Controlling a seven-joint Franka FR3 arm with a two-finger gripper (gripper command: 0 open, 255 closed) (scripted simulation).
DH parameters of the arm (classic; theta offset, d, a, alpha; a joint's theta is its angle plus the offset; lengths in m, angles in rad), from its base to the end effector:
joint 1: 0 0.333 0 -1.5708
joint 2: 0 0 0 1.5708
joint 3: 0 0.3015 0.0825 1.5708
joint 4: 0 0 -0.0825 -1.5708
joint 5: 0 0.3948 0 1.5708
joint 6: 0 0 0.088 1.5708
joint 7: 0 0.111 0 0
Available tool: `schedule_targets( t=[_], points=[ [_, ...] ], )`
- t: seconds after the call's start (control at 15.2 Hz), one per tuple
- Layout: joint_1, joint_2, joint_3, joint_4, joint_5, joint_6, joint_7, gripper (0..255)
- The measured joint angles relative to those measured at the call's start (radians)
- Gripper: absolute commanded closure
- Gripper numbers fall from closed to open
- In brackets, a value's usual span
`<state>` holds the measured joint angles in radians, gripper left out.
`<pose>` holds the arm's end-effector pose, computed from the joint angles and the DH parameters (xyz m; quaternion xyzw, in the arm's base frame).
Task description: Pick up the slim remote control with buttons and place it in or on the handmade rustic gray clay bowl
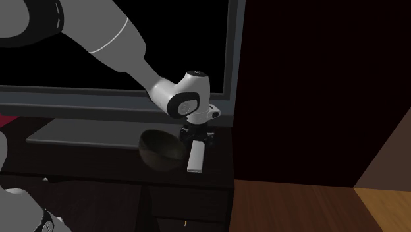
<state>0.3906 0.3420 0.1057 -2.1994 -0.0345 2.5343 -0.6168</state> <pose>0.4893 0.2668 0.1996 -0.8431 -0.5377 0.0019 0.0080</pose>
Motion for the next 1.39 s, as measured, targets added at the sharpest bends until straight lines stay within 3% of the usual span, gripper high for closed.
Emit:
schedule_targets(
  t=[0.13,0.2,0.86,1.39],
  points=[
    [-0.001,0.001,0.0,-0.001,0.0,0.001,-0.002,0],
    [-0.001,0.001,0.0,0.0,0.0,0.0,-0.001,255],
    [-0.001,0.001,0.0,0.0,-0.001,-0.002,-0.002,255],
    [-0.007,-0.072,0.005,0.001,0.012,-0.08,-0.012,255]
  ],
)
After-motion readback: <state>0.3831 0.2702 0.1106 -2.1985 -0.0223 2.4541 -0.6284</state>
